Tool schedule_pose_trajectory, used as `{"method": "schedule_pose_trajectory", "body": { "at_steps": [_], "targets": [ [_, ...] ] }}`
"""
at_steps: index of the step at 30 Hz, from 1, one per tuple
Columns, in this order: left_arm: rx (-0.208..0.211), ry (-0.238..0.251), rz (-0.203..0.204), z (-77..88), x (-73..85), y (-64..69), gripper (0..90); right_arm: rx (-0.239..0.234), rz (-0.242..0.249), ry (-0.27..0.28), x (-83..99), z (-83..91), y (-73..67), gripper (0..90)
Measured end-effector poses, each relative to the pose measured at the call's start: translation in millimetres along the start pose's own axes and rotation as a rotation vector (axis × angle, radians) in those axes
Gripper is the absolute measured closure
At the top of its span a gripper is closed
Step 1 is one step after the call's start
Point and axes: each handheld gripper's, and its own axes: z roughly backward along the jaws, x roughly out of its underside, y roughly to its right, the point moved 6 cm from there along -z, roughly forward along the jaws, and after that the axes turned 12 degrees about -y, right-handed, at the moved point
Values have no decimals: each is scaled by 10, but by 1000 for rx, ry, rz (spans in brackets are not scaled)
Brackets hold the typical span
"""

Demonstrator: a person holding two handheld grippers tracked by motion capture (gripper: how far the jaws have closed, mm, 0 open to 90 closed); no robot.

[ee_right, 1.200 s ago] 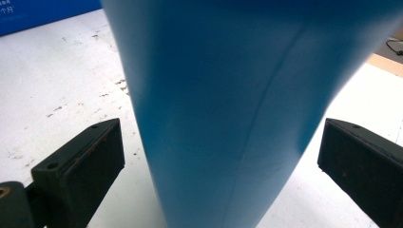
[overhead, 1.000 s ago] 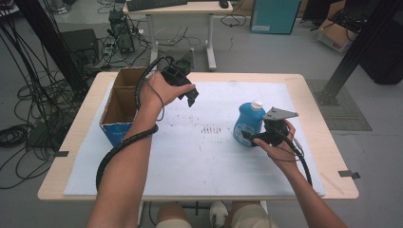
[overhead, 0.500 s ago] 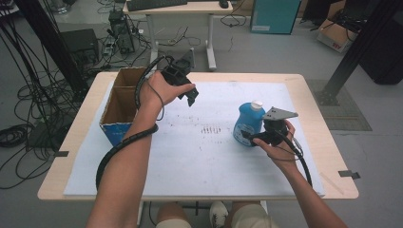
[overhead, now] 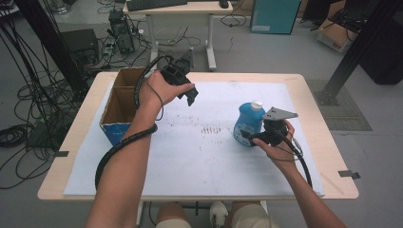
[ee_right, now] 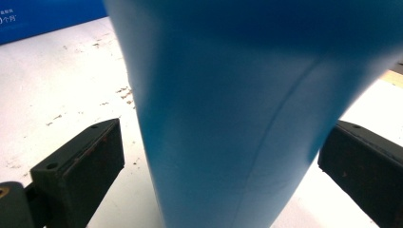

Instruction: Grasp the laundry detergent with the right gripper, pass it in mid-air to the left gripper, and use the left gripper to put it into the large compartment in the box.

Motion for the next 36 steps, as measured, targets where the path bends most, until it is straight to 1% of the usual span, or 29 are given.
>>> {"method": "schedule_pose_trajectory", "body": {
  "at_steps": [10, 16, 23, 36],
  "targets": [
    [-2, 2, 0, 4, -3, -1, 54, 1, 5, 10, -9, 6, 7, 14],
    [-4, 3, -3, 12, -4, 1, 54, 4, -3, 12, -10, 13, 1, 14],
    [-4, 4, -3, 12, -4, 0, 54, 4, 5, 19, -16, 17, 4, 13],
    [-6, 5, -3, 19, 5, -6, 54, 6, 5, 20, -17, 21, 3, 13]
  ]
}}
